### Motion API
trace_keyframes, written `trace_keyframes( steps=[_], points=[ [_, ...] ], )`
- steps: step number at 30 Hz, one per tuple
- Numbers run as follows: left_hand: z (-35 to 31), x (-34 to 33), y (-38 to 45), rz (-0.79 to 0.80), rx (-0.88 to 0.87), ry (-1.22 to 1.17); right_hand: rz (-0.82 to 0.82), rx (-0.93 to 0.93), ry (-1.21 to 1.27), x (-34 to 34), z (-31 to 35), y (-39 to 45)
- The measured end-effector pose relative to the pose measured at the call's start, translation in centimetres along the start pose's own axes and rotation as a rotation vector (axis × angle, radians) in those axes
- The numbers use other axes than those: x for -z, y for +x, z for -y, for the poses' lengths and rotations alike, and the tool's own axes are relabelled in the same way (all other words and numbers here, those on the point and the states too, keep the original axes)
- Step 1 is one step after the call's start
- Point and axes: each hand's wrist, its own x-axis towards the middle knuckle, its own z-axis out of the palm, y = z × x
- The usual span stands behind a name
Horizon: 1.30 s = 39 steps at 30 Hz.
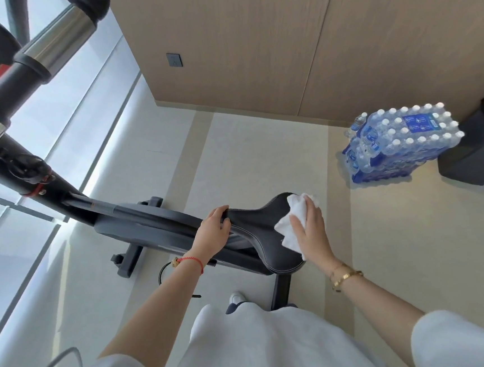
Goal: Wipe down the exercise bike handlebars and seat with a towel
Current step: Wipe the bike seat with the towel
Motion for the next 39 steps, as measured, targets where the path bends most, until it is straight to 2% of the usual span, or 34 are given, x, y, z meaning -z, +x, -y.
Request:
trace_keyframes(
  steps=[3,10,15,20,26,28,31,35,39],
  points=[
    [0.0,0.0,0.0,-0.005,-0.006,0.001,-0.017,0.113,-0.109,-0.8,-0.9,-3.1],
    [0.0,-0.1,0.0,0.001,-0.002,-0.005,0.056,0.448,-0.718,-2.0,-0.3,-4.8],
    [0.1,0.0,0.0,0.001,-0.004,0.007,0.138,0.536,-0.874,-4.3,2.8,-2.5],
    [0.1,0.0,-0.1,0.001,-0.010,0.011,0.193,0.521,-0.881,-3.6,2.7,-2.9],
    [0.1,0.1,0.0,0.010,-0.025,0.013,0.268,0.423,-0.601,-0.3,2.3,-4.4],
    [0.1,0.2,0.0,0.021,-0.026,0.017,0.240,0.380,-0.568,-0.1,2.6,-4.2],
    [0.2,0.3,0.1,0.029,-0.029,0.025,0.113,0.335,-0.677,0.1,2.0,-3.8],
    [0.3,0.4,0.1,0.037,-0.026,0.015,0.141,0.240,-0.667,-0.9,2.0,-2.9],
    [0.6,0.5,0.2,0.038,-0.027,0.009,0.083,0.194,-0.607,-1.6,2.4,-2.3]
  ],
)
